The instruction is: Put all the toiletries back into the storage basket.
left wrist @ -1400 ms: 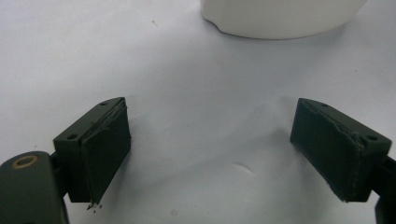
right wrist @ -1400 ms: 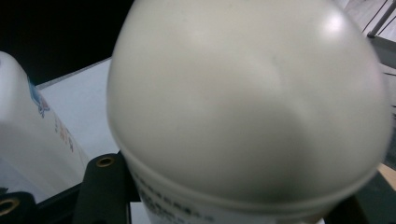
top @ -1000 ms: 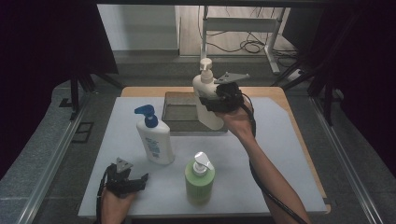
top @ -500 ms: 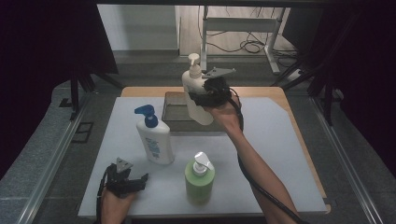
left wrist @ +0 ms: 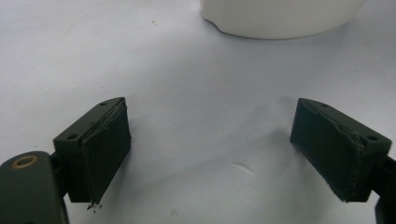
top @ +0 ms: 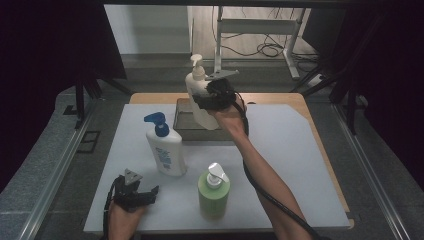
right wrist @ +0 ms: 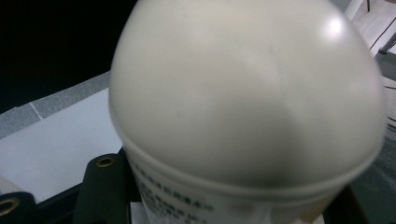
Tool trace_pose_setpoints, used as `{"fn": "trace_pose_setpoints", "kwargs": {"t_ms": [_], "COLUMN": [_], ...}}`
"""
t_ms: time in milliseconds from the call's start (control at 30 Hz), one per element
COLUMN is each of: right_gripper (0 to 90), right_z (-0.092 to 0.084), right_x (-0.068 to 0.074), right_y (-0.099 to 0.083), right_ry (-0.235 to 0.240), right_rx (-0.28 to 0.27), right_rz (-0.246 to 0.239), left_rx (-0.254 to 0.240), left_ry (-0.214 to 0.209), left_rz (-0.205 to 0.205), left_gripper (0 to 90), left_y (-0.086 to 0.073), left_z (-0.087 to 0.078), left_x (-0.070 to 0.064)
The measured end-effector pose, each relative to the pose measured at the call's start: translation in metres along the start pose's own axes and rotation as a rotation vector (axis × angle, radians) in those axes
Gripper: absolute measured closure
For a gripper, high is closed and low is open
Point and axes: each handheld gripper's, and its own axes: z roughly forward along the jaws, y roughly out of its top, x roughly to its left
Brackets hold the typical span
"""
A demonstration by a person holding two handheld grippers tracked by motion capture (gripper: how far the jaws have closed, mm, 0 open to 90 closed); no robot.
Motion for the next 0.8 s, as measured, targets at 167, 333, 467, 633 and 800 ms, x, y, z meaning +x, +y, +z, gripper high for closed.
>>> {"fn": "trace_pose_setpoints", "kwargs": {"t_ms": [167,333,467,633,800], "right_gripper": [39.3,39.3,39.3,39.3,39.3], "right_z": [0.01,0.019,0.027,0.036,0.046], "right_x": [-0.001,-0.001,-0.001,-0.002,-0.002], "right_y": [0.0,-0.002,-0.001,-0.001,-0.004], "right_ry": [-0.005,0.001,0.003,-0.002,-0.006], "right_rx": [-0.005,-0.006,-0.009,-0.01,-0.009], "right_rz": [0.003,0.003,0.005,0.005,0.007], "left_rx": [0.0,0.0,0.0,0.001,0.003], "left_ry": [0.0,0.0,0.0,-0.001,-0.001], "left_rz": [0.0,0.0,-0.004,-0.002,-0.002], "left_gripper": [11.5,11.5,11.5,11.5,11.5], "left_y": [0.0,0.0,0.0,0.0,0.0], "left_z": [0.0,0.0,0.0,0.0,0.0], "left_x": [0.0,0.0,0.0,0.0,0.0]}}
